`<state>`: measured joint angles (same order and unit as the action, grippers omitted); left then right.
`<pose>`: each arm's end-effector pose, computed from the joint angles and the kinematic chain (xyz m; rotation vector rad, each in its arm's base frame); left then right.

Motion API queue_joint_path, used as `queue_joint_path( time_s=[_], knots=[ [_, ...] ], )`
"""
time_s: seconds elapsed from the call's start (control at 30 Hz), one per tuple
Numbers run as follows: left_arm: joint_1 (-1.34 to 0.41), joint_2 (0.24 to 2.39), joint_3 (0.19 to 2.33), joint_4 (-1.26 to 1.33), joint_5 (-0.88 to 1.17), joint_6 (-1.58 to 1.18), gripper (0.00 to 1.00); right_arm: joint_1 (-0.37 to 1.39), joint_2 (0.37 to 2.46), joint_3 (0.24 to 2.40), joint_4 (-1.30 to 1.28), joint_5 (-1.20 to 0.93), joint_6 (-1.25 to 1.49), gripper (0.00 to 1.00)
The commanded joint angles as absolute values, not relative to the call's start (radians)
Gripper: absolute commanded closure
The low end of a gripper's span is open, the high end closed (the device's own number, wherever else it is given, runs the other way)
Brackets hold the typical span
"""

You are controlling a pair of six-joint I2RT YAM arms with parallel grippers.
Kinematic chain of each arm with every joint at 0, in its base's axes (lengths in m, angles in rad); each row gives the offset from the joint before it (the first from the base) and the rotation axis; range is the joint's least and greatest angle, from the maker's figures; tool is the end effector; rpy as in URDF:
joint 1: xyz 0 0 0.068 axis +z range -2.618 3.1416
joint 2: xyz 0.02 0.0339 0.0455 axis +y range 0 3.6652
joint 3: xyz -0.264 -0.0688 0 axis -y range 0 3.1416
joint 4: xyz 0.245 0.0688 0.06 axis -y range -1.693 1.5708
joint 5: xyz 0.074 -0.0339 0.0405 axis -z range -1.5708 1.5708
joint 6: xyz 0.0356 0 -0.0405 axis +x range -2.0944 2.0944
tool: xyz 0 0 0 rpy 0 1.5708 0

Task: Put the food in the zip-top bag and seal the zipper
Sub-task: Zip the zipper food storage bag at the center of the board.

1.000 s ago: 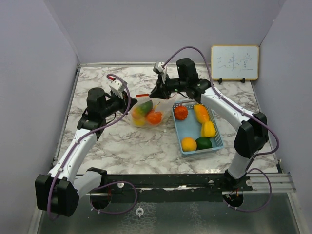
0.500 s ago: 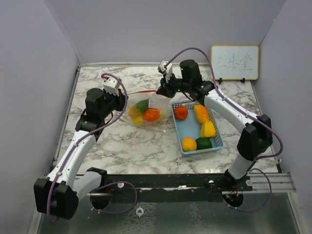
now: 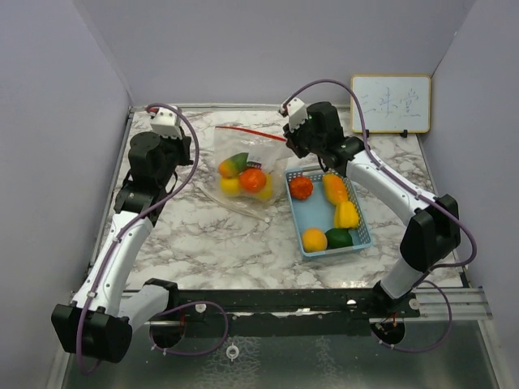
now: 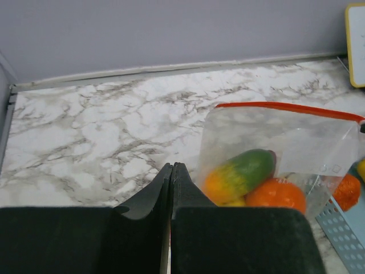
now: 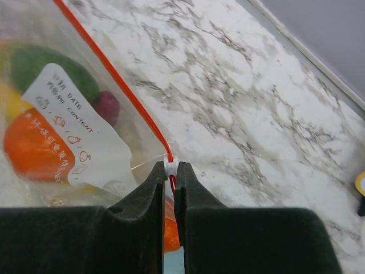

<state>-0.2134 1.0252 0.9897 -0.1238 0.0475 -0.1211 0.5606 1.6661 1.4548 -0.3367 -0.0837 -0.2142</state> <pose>0.2324 -0.0521 0.3731 0.1153 1.7346 -0.2873 0.3293 0.2103 0.3265 -0.8511 1.9533 0.2939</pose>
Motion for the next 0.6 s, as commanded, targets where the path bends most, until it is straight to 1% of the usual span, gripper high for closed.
queue_joint_path(
  time_s=[0.0,0.13,0.17,0.23,0.3,0.33,0.37,0.4,0.43,0.47,0.5,0.57],
  knots=[
    [-0.200,1.025,1.062,-0.129,-0.066,-0.107,1.00,0.535,1.628,1.498,-0.383,0.020,-0.196,0.91],
    [-0.201,1.027,1.061,-0.140,-0.133,-0.073,1.00,0.535,1.625,1.534,-0.391,-0.007,-0.180,0.89],
    [-0.201,1.027,1.059,-0.139,-0.124,-0.069,1.00,0.535,1.624,1.539,-0.391,-0.039,-0.181,0.90],
    [-0.201,1.023,1.051,-0.122,-0.058,-0.062,1.00,0.535,1.618,1.547,-0.392,-0.140,-0.180,0.95],
    [-0.200,1.027,1.046,-0.091,0.077,-0.025,1.00,0.535,1.615,1.551,-0.389,-0.269,-0.176,0.97],
    [-0.201,1.032,1.052,-0.082,0.183,0.005,1.00,0.535,1.614,1.551,-0.387,-0.332,-0.172,0.97],
    [-0.201,1.041,1.069,-0.075,0.283,0.039,0.97,0.535,1.614,1.550,-0.387,-0.386,-0.170,0.97],
    [-0.201,1.052,1.089,-0.071,0.389,0.065,0.81,0.535,1.614,1.549,-0.390,-0.428,-0.168,0.97],
    [-0.201,1.062,1.108,-0.062,0.470,0.083,0.58,0.535,1.615,1.546,-0.394,-0.465,-0.168,0.97],
    [-0.201,1.076,1.121,-0.045,0.541,0.101,0.47,0.535,1.614,1.543,-0.399,-0.497,-0.172,0.97],
    [-0.200,1.092,1.132,-0.035,0.655,0.131,0.44,0.535,1.612,1.538,-0.403,-0.520,-0.174,0.97],
    [-0.201,1.137,1.147,-0.020,0.793,0.166,0.43,0.535,1.600,1.521,-0.400,-0.553,-0.179,0.97]
  ],
)
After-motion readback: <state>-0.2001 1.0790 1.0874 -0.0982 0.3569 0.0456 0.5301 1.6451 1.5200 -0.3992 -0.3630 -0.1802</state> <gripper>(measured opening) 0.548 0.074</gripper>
